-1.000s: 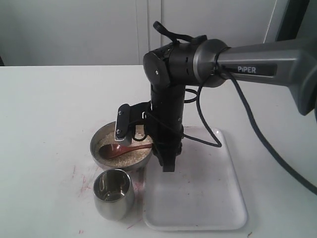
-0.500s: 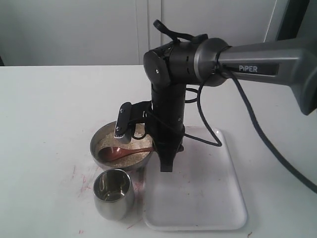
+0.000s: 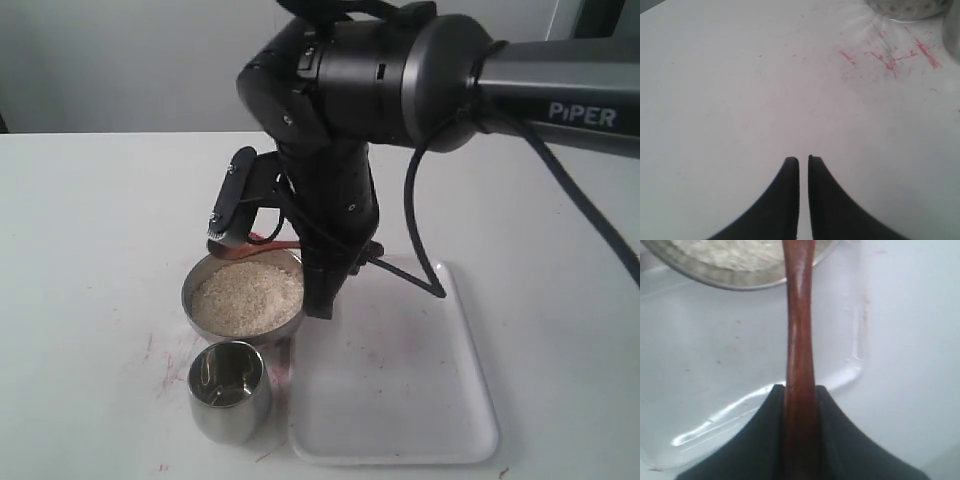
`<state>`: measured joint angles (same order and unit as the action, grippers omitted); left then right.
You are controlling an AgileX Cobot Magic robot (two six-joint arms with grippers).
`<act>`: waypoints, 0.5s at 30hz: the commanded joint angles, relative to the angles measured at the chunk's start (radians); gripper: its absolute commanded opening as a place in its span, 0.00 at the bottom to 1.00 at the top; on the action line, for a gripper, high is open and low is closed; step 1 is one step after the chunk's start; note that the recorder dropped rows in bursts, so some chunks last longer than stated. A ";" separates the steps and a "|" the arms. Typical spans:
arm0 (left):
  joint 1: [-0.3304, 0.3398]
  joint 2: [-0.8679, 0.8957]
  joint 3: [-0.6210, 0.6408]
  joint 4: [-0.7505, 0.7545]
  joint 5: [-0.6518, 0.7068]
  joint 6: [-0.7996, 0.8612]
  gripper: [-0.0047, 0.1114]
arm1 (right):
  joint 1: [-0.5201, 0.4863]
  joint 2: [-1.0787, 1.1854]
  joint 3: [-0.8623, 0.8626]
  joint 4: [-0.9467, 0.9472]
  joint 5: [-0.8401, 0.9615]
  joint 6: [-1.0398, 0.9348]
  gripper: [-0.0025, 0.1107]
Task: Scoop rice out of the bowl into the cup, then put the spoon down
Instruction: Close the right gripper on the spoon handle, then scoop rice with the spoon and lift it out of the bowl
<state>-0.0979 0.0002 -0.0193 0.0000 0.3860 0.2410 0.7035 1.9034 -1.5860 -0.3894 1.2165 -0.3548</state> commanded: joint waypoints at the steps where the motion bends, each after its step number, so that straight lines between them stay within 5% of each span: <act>1: -0.005 0.000 0.009 -0.006 0.049 -0.006 0.16 | 0.085 -0.029 0.048 -0.308 0.005 0.168 0.02; 7: -0.005 0.000 0.009 -0.006 0.049 -0.006 0.16 | 0.169 -0.028 0.237 -0.515 0.003 0.291 0.02; 15: -0.005 0.000 0.009 -0.006 0.049 -0.006 0.16 | 0.162 -0.026 0.298 -0.605 -0.234 0.336 0.02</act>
<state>-0.0979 0.0000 -0.0193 0.0000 0.3860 0.2410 0.8720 1.8845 -1.2928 -0.9734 1.0244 -0.0291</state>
